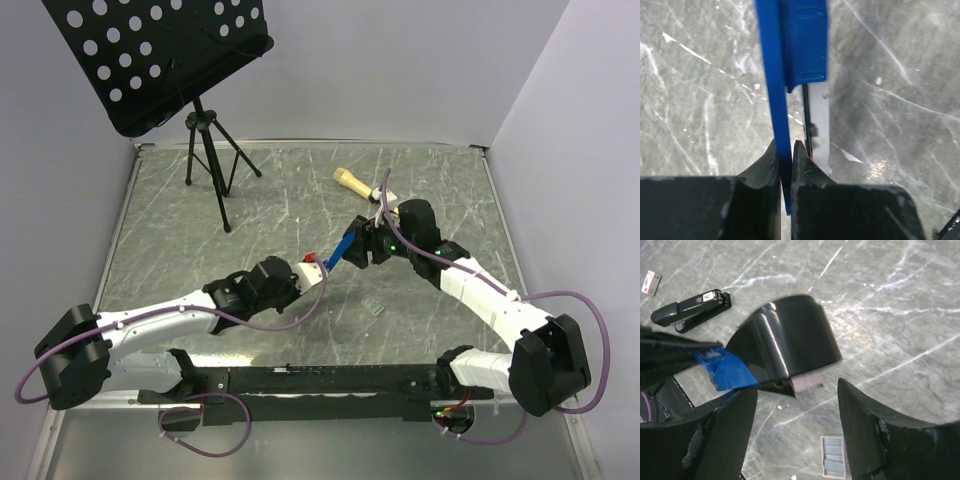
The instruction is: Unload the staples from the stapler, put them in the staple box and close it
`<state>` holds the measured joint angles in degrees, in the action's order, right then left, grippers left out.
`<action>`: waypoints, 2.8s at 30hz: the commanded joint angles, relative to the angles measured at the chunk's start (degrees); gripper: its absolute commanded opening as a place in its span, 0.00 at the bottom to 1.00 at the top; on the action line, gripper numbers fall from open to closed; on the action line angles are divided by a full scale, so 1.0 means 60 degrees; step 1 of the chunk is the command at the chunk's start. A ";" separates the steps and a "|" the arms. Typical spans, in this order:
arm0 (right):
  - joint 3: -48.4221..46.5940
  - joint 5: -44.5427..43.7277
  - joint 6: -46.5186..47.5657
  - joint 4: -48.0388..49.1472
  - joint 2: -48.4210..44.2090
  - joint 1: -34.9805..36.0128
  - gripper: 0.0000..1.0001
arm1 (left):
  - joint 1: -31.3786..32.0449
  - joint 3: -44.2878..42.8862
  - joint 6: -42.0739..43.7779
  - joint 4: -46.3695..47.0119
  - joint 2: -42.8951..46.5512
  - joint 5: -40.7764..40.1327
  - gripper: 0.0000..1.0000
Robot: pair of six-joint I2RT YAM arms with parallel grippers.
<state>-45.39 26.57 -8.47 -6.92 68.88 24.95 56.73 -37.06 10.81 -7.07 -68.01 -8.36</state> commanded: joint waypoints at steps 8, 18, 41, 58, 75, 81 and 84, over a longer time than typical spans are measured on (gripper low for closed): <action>-0.0829 0.0171 -0.0389 0.1168 0.0386 -0.0115 0.77 | 0.0097 -0.0913 -0.0553 0.1777 -0.0076 0.2902 0.01; 0.0019 0.1108 -0.2043 0.0391 -0.1255 -0.0145 0.76 | -0.0475 -0.0547 -0.4069 0.3872 -0.0164 0.4365 0.01; 0.1470 0.0304 -0.5502 0.1973 -0.3453 -0.0042 0.66 | -0.0592 -0.0079 -0.6371 0.5338 0.0451 0.3810 0.01; 0.1235 0.0435 -0.5341 0.1694 -0.3937 0.0046 0.69 | -0.0681 0.0024 -0.6840 0.5456 0.0304 0.3415 0.01; 0.0564 -0.0838 -0.5122 0.1828 -0.2502 0.1261 0.65 | -0.0695 -0.0064 -0.7748 0.5588 0.0085 0.2931 0.01; 0.0562 -0.1849 -0.5165 0.1958 -0.2281 0.1525 0.51 | -0.0695 -0.0167 -0.7777 0.5338 0.0026 0.2859 0.01; 0.0534 -0.1894 -0.5049 0.2062 -0.2092 0.1540 0.31 | -0.0695 -0.0122 -0.7909 0.5500 -0.0032 0.2960 0.01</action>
<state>-39.55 19.00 -39.77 3.05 55.27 33.78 52.69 -35.62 -35.64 18.92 -68.51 9.41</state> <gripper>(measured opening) 0.407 0.080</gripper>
